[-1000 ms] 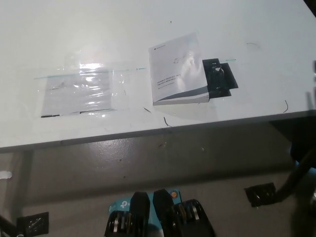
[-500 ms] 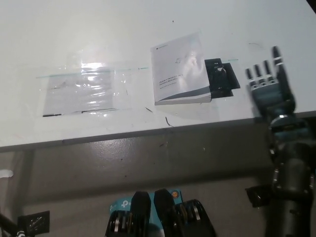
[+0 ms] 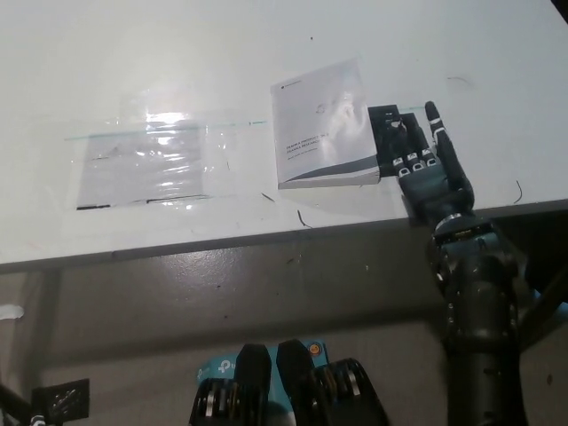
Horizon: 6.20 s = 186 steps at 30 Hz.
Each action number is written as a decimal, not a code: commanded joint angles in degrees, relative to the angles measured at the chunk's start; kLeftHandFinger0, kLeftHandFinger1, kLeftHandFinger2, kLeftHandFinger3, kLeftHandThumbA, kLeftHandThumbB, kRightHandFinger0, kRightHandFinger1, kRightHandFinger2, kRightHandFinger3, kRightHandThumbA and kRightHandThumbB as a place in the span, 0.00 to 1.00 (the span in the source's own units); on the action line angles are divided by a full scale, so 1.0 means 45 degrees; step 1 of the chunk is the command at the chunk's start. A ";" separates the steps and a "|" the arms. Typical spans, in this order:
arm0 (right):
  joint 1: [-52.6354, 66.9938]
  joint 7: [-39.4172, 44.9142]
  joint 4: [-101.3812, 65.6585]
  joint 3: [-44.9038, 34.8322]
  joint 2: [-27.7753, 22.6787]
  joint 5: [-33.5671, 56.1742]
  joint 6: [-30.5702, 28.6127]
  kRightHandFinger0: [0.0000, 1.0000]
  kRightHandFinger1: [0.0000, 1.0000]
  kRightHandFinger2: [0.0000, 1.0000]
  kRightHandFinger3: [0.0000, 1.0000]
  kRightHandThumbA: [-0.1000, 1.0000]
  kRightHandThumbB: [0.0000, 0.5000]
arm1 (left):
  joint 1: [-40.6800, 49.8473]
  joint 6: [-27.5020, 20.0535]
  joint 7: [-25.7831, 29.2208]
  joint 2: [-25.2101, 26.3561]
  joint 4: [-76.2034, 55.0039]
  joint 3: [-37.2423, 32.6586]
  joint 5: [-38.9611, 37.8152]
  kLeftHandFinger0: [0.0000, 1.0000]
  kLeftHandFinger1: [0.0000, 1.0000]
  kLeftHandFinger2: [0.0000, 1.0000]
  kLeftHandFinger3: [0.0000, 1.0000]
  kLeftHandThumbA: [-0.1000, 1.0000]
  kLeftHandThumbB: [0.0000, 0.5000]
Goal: The robot uses its right hand to slide under the cover of the book kept in the middle of the desk and open it
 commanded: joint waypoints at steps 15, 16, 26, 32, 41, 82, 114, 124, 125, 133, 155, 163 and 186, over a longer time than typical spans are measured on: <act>-0.0640 0.0699 -0.0278 0.0241 0.0229 -0.0437 -0.0180 1.00 1.00 1.00 1.00 1.00 0.37 | -0.0077 -0.0053 0.0114 0.0151 -0.0246 -0.0182 -0.0234 0.89 0.77 0.82 0.88 0.96 0.33; -0.0628 0.0792 -0.0226 0.0243 0.0236 -0.0401 -0.0154 1.00 1.00 1.00 1.00 1.00 0.38 | -0.0108 -0.0042 0.0184 0.0139 -0.0253 -0.0150 -0.0265 0.89 0.76 0.80 0.87 0.94 0.31; -0.0638 0.0559 -0.0132 0.0550 0.0489 -0.1008 -0.0158 0.96 1.00 1.00 1.00 1.00 0.39 | -0.0066 0.0005 0.0189 0.0148 -0.0307 -0.0254 -0.0382 0.93 0.80 0.85 0.89 0.92 0.35; -0.0871 0.0768 0.0247 0.0674 0.0677 -0.1125 -0.0178 0.95 1.00 1.00 1.00 1.00 0.41 | -0.0137 0.0018 0.0468 0.0218 -0.0163 -0.0246 -0.0312 0.91 0.78 0.81 0.84 0.94 0.36; -0.1062 0.0695 0.0620 0.0613 0.0910 -0.1183 -0.0232 0.94 1.00 1.00 1.00 1.00 0.42 | -0.0009 0.0093 0.0483 0.0226 -0.0308 -0.0305 -0.0361 0.92 0.79 0.81 0.85 0.94 0.37; -0.1990 0.2444 0.3180 0.5020 -0.1073 -0.6311 -0.0735 0.77 0.85 0.88 1.00 1.00 0.36 | -0.0679 0.0285 0.0776 0.1027 -0.0297 -0.0818 0.0105 0.83 0.70 0.69 0.75 0.93 0.45; -0.4261 0.3342 0.5658 0.8414 -0.0782 -1.0866 -0.2077 0.69 0.76 0.79 0.96 1.00 0.59 | -0.0996 0.0741 0.1136 0.1132 -0.0541 -0.1057 0.0064 0.82 0.71 0.69 0.73 0.87 0.46; -0.4162 0.4013 0.5838 1.0294 -0.1387 -1.2876 -0.3729 0.58 0.67 0.74 0.96 1.00 0.56 | -0.1391 0.0780 0.1243 0.1252 -0.0428 -0.1193 0.0226 0.76 0.63 0.64 0.67 0.85 0.51; -0.4081 0.3998 0.5853 1.0314 -0.1409 -1.2914 -0.3742 0.60 0.68 0.76 0.97 1.00 0.52 | -0.1454 0.0831 0.1304 0.1284 -0.0437 -0.1193 0.0237 0.75 0.62 0.62 0.66 0.84 0.53; -0.3842 0.3509 0.6469 1.1335 -0.1886 -1.4607 -0.4613 0.67 0.70 0.81 1.00 1.00 0.48 | -0.1712 0.0922 0.1335 0.1401 -0.0323 -0.1285 0.0295 0.73 0.63 0.65 0.69 0.83 0.55; -0.3358 0.3742 0.6312 1.1091 -0.2202 -1.5389 -0.5685 0.91 0.79 0.77 1.00 1.00 0.45 | -0.1398 0.0795 0.1401 0.1337 -0.0326 -0.1211 0.0476 0.69 0.60 0.65 0.72 0.82 0.52; -0.1748 0.5286 0.1054 0.7856 -0.2066 -1.2285 -0.2162 0.62 0.70 0.78 1.00 1.00 0.55 | -0.1155 0.0684 0.1463 0.1193 -0.0390 -0.1073 0.0456 0.73 0.62 0.65 0.69 0.85 0.50; 0.2789 0.3303 -0.8108 0.0855 -0.2049 -0.2473 0.2968 0.70 0.69 0.79 1.00 1.00 0.54 | -0.0423 0.0287 0.1134 0.0600 -0.0172 -0.0621 -0.0173 0.81 0.70 0.74 0.78 0.85 0.49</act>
